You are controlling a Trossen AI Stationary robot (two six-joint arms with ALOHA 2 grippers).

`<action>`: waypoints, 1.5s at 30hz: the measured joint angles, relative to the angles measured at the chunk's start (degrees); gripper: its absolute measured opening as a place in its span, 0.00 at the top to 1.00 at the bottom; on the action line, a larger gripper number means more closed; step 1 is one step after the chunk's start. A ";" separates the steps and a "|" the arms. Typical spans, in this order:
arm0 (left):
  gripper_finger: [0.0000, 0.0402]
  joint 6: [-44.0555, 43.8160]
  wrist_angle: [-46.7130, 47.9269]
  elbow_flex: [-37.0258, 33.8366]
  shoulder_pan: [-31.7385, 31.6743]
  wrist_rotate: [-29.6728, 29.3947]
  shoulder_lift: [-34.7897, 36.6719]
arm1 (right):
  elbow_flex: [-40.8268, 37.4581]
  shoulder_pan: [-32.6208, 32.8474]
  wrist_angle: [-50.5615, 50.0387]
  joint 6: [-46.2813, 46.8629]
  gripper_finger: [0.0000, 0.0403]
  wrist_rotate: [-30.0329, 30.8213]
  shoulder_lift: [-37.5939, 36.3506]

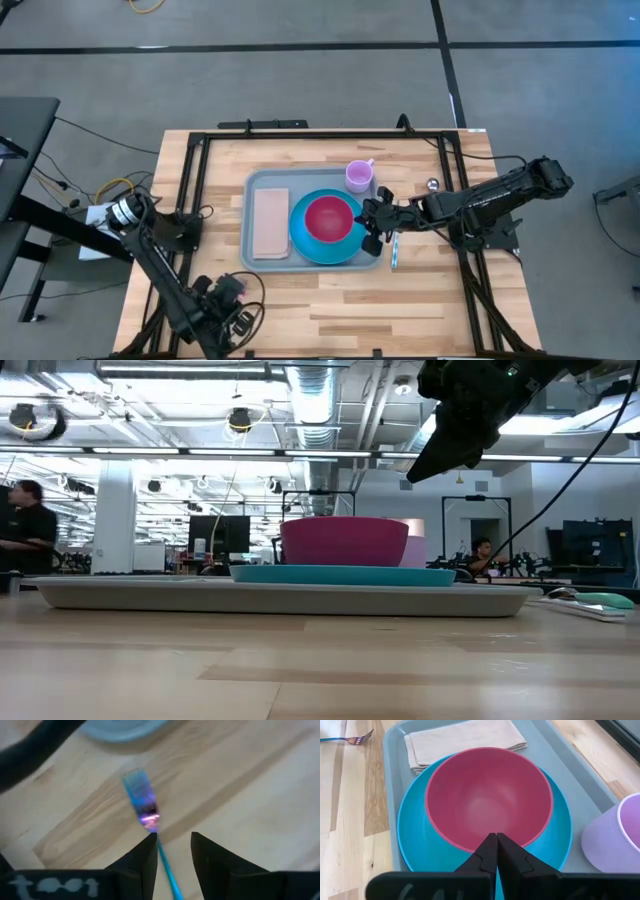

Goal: Set up tray
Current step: Put the fork on the brown napkin

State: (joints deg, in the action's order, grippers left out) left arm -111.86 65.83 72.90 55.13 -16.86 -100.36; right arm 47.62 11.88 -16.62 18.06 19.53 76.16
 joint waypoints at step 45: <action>0.73 -1.07 -17.66 -13.35 0.23 3.97 -0.04 | -0.01 -0.02 0.02 -0.02 1.00 0.00 0.00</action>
State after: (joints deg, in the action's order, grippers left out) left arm -112.92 48.17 59.56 55.35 -12.88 -100.40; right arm 47.61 11.86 -16.60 18.04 19.53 76.16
